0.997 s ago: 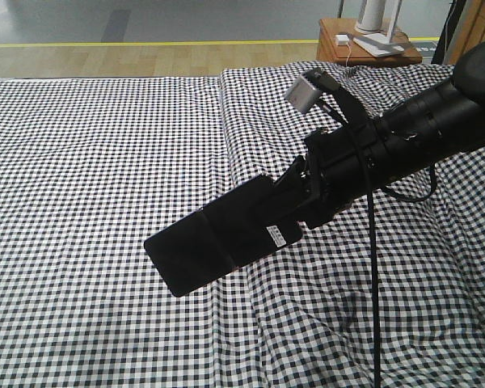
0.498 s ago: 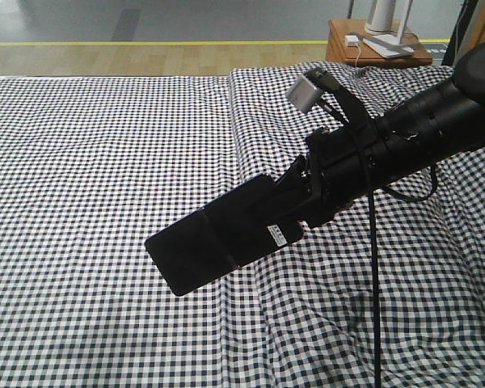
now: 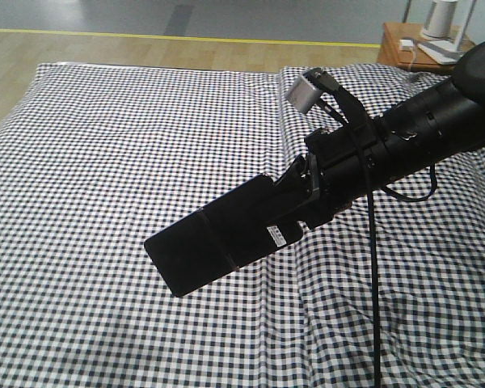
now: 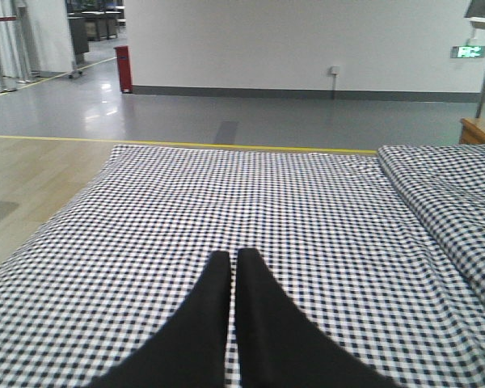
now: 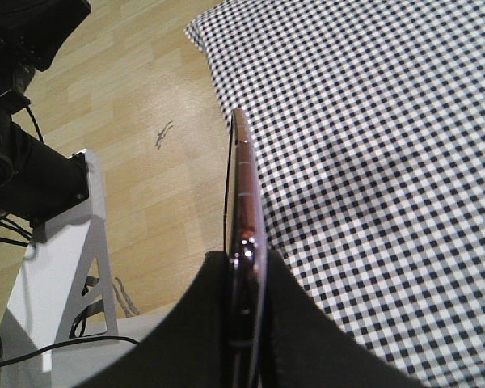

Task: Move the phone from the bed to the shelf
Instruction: 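Hold the phone in the right gripper while the base turns away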

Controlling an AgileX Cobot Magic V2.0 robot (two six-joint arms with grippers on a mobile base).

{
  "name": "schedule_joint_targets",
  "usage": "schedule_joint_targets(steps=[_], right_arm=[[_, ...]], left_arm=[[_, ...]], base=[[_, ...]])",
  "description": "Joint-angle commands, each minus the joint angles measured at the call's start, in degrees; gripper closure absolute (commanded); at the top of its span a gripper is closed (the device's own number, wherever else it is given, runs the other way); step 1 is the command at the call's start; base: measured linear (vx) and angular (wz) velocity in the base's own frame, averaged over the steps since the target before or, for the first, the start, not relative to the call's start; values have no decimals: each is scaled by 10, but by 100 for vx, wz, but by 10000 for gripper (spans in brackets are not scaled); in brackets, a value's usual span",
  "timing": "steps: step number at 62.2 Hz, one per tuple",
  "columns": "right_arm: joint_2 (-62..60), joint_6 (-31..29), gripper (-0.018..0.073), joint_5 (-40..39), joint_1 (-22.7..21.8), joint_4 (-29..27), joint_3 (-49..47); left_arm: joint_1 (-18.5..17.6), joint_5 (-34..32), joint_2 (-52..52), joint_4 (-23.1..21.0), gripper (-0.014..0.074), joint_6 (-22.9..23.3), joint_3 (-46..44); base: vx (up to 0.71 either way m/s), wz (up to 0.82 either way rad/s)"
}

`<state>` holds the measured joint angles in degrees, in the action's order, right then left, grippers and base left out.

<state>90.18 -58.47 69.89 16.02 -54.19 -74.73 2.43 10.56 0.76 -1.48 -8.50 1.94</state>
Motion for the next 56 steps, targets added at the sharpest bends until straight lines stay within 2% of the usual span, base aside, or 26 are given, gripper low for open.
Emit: schedule_joint_targets(steps=[1, 56], right_arm=[[-26, -3, 561, 38, -1, -46, -14], [-26, -3, 561, 38, -1, -46, -14]], left_arm=[[-2, -41, 8, -5, 595, 3, -12], [-2, -41, 8, -5, 595, 3, -12]], base=[[-7, 26], [-9, 36]])
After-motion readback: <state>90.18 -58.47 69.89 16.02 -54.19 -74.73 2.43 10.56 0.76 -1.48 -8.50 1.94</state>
